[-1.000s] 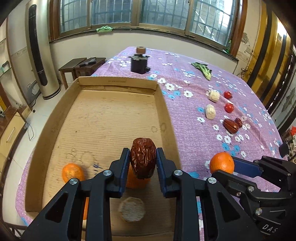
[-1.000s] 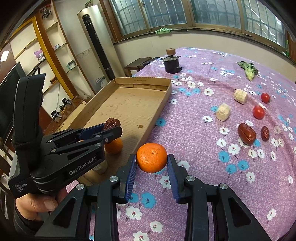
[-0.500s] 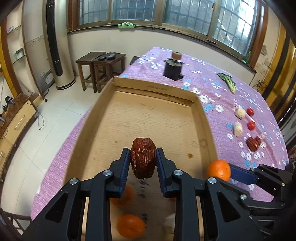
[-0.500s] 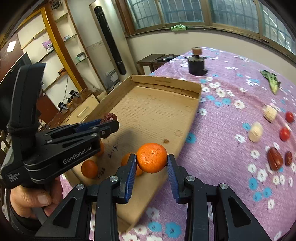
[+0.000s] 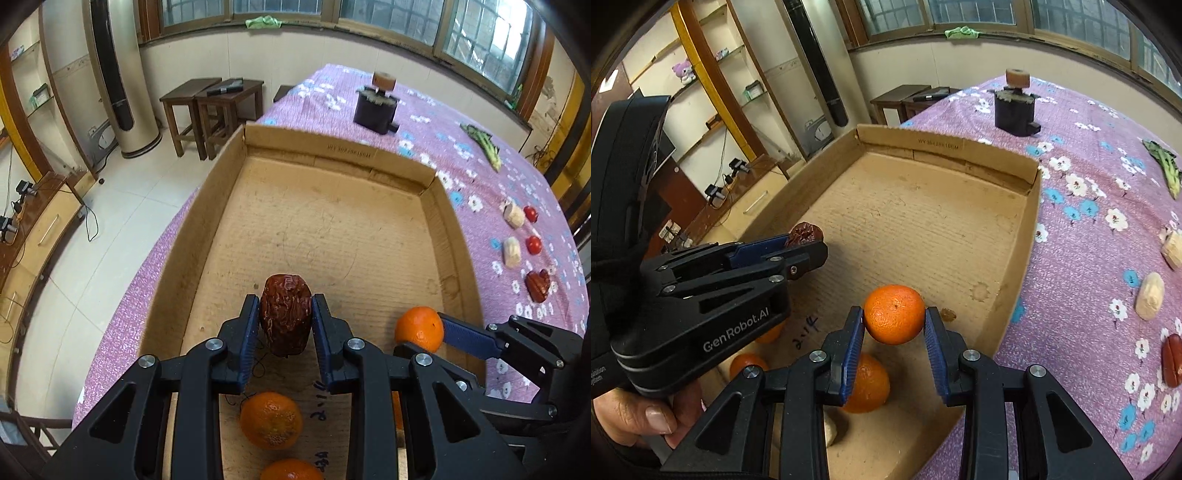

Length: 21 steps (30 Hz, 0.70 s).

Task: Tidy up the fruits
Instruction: 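Carry the red date and the tangerine over the cardboard tray, then open the left tool to drop the red date while the right tool releases the tangerine, then withdraw both tools from the tray toward the items on the cloth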

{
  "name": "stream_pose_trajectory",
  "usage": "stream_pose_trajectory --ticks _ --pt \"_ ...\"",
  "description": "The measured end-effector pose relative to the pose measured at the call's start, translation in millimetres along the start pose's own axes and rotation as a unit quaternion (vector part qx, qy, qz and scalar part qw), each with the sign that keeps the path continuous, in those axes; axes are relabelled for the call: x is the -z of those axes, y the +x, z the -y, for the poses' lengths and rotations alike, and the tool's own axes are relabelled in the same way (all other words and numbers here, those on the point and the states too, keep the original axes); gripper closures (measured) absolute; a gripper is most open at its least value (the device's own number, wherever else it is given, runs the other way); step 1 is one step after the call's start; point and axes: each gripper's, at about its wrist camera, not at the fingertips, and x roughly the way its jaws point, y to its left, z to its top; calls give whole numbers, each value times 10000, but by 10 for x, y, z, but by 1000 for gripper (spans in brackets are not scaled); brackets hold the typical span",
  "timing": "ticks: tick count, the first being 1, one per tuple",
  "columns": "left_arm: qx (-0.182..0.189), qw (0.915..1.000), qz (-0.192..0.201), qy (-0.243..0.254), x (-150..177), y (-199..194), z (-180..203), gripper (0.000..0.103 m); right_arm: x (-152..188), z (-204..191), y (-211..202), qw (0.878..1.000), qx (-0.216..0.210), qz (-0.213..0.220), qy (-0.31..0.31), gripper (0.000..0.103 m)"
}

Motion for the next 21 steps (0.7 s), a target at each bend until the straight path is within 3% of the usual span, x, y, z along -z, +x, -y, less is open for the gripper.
stream_pose_trajectory --ticks 5,6,8,10,21 --pt "-132 9997 -181 -2 -9 55 13 74 11 -17 35 10000 19 -40 -15 68" --pt "-163 9996 -226 -19 -10 64 10 71 12 -19 27 10000 22 -45 -12 67" --pt "-199 9996 -199 -42 -11 44 4 53 12 -13 -12 10000 30 6 -1 57" --pt "-256 9995 -185 -29 -3 21 1 47 24 -1 -88 9999 55 96 10 50" --pt "6 9999 124 -23 39 -278 169 47 340 293 -699 9977 33 539 401 50"
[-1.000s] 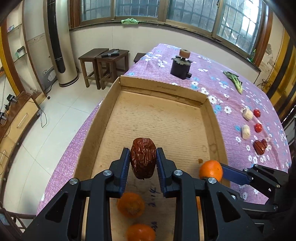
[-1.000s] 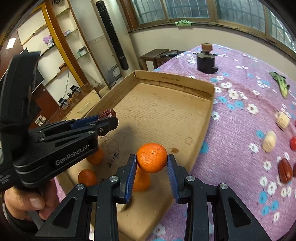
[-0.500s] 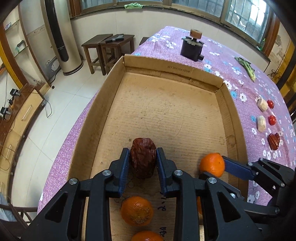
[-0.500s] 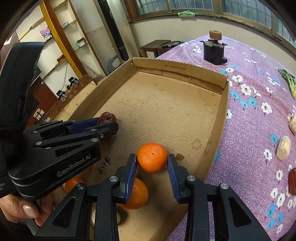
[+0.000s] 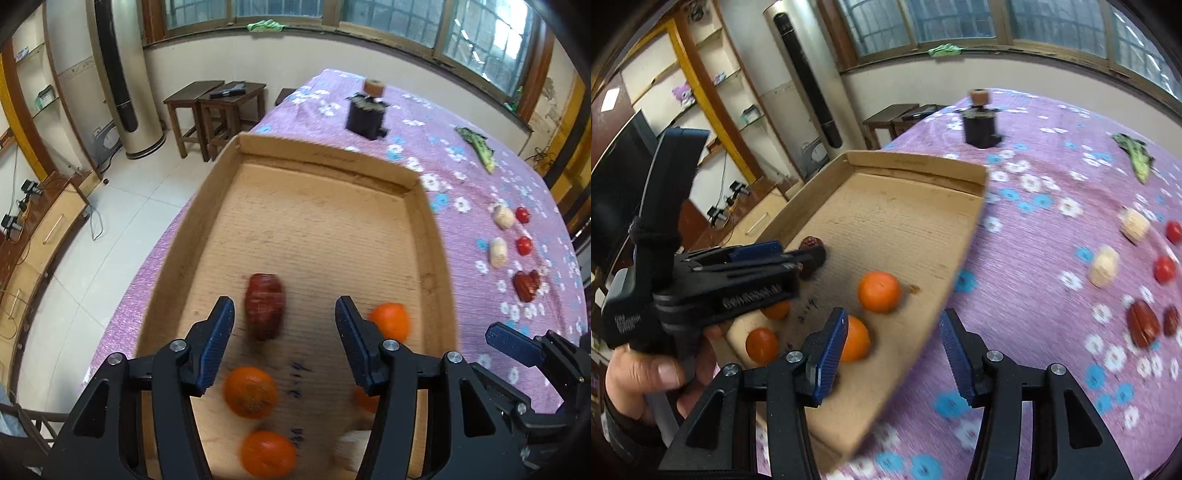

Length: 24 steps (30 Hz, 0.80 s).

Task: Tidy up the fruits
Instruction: 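Withdraw both tools from the tray toward the items on the cloth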

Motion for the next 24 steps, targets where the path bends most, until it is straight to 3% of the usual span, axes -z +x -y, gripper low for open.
stream_pose_trajectory --ticks 24 --pt "766 9913 -35 1071 193 -167 1336 47 551 1371 -783 9870 781 397 1350 49"
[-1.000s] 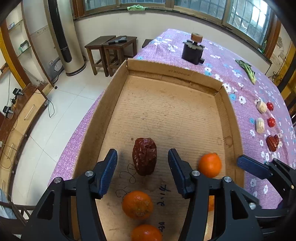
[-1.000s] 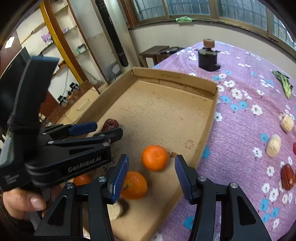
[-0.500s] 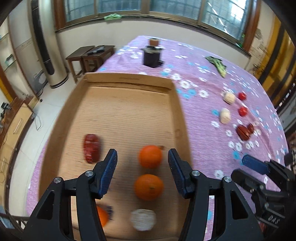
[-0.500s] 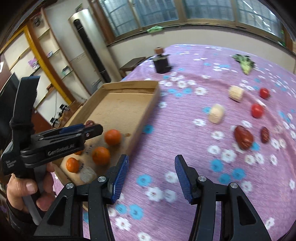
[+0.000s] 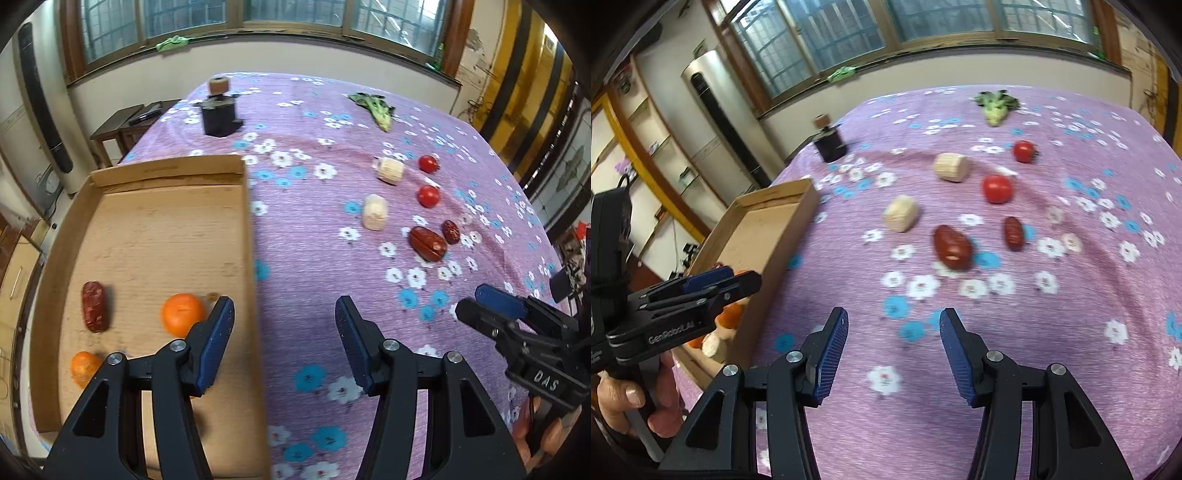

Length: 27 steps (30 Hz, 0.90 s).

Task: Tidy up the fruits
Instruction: 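Withdraw both tools from the tray toward the items on the cloth, then grasp a pale round biscuit with the left tool while the right tool grasps a red tomato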

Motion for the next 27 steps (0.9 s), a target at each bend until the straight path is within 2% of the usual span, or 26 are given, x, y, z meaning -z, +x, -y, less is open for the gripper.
stream_pose_trajectory --ticks 5,10,17,24,27 --pt "142 9998 -80 135 -76 125 222 47 -145 246 -47 9997 158 135 124 49" --pt "314 9992 -157 170 -217 274 375 47 -444 473 20 9990 299 284 187 49" --pt "438 9989 -112 108 -518 525 489 47 -835 592 440 9987 471 169 82 51" --pt "633 9973 -346 135 -709 909 633 47 -1004 718 847 9977 664 -51 103 51" --pt "840 9950 -533 69 -740 1128 682 48 -1031 759 948 9974 697 -101 116 62"
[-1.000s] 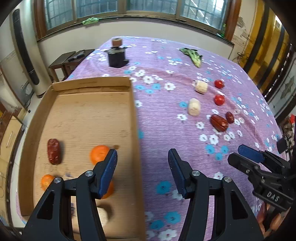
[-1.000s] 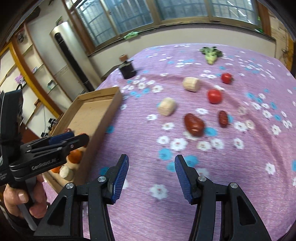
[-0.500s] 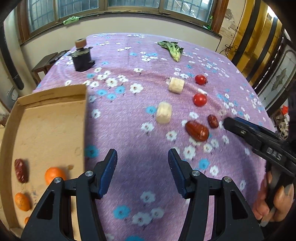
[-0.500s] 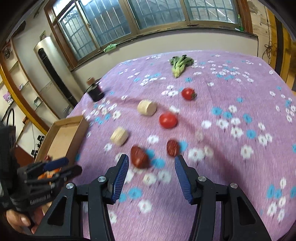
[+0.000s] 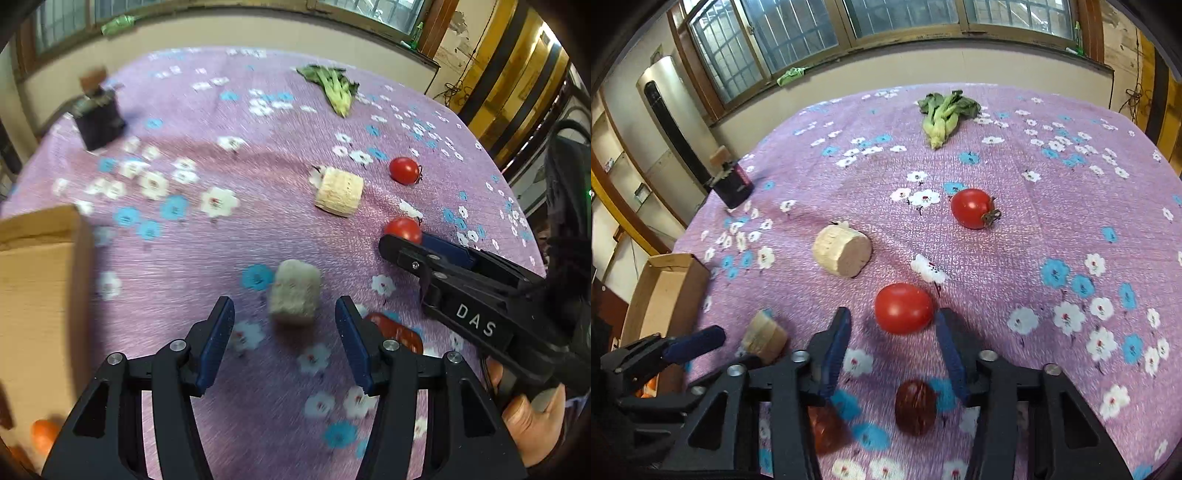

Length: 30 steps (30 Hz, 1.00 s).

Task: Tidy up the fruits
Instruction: 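Grasp a pale round biscuit with the left tool while the right tool grasps a red tomato, then carry the pale biscuit and the red tomato over the cardboard tray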

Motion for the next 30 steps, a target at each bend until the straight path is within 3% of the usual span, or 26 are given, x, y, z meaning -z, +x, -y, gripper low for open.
stream_pose_trajectory --ticks 1,3,4,7,13,20,30 --pt "-38 9999 135 55 -5 1 17 49 -6 -3 -2 10000 36 31 -26 69" --pt "-125 9996 207 173 -14 18 56 62 3 13 -29 10000 -12 46 26 69" --pt "-54 9997 172 175 -15 24 55 77 7 24 -52 10000 -17 85 32 69" --pt "96 9997 174 159 20 -13 33 77 51 22 -194 9998 -98 195 32 69" --pt "-71 9991 406 126 203 -234 -17 77 238 -83 -576 9985 -356 415 44 70" --pt "-554 9955 768 47 442 -606 -156 77 525 -364 -888 9964 -685 500 -82 70" --pt "-1054 9871 1206 -44 697 -1070 -379 76 806 -798 -1017 9942 -935 416 -331 70"
